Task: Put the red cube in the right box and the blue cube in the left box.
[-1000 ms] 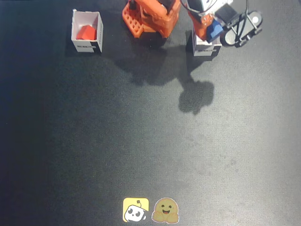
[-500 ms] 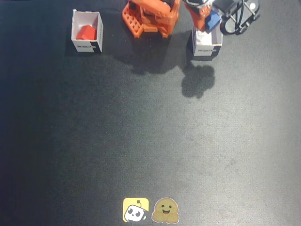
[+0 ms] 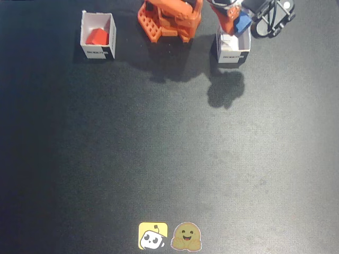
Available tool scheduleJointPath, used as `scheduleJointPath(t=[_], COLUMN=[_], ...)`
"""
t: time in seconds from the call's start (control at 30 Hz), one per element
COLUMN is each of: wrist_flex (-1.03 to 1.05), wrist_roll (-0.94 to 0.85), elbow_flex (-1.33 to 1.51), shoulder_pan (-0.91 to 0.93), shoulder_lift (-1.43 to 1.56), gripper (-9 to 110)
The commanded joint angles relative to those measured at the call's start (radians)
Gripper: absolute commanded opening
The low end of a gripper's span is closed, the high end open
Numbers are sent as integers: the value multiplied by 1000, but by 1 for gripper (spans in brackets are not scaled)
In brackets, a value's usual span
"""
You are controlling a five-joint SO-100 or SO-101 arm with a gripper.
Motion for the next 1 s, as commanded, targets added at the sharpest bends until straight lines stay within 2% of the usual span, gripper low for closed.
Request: scheduleJointPath(t=[0.0, 0.23, 0.5, 0.7, 0.97], wrist_flex=[-23, -31, -20, -48, -23], wrist_roll=[-2, -6, 12, -2, -75], elbow_flex=[-3, -2, -2, -23, -178], shoulder_pan=[-9, -14, -3, 18, 118], shoulder_lift=[14, 21, 15, -8, -190], gripper=[17, 22, 9, 6, 0])
